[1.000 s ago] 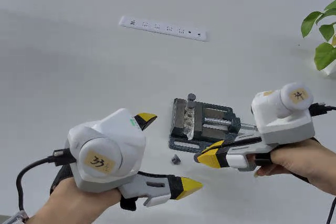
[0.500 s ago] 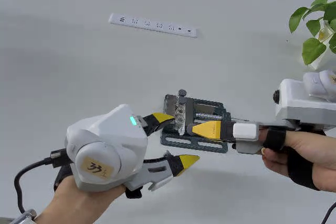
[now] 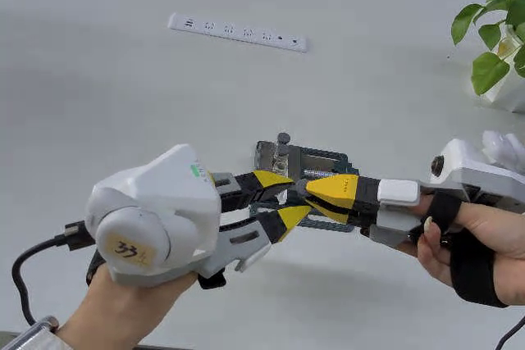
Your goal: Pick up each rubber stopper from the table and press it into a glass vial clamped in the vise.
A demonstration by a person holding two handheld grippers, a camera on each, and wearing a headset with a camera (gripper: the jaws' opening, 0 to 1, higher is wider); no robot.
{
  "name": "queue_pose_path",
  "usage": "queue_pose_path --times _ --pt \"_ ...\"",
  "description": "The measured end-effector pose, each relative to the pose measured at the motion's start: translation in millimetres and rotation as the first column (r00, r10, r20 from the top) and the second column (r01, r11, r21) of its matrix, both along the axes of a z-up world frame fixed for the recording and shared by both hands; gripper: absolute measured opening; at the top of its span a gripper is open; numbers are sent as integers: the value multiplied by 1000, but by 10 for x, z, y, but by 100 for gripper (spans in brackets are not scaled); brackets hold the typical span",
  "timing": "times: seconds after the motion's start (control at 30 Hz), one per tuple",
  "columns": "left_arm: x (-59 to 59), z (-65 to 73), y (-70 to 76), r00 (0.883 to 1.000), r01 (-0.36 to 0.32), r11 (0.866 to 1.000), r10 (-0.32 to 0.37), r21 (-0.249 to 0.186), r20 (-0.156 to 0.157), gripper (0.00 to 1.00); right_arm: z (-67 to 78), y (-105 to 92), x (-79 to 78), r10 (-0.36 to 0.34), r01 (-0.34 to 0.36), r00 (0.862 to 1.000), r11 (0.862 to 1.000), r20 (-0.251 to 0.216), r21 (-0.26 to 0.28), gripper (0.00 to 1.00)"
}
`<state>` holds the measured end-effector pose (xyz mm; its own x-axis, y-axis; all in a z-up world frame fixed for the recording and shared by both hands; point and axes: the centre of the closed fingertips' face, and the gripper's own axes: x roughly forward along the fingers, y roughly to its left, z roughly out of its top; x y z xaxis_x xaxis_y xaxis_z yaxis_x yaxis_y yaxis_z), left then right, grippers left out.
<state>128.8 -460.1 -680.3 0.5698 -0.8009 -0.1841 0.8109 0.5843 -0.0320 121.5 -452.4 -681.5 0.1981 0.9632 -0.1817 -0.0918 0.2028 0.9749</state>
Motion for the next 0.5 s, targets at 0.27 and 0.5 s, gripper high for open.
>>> queue_pose_path --times 0.27,0.5 --pt "-19 63 -25 1000 9 1000 -9 -29 -10 6 55 -4 -42 23 -22 1000 999 -13 27 4" --pt "-39 131 -45 1000 26 999 -26 -43 6 5 97 -30 -43 25 -19 997 997 -73 76 4"
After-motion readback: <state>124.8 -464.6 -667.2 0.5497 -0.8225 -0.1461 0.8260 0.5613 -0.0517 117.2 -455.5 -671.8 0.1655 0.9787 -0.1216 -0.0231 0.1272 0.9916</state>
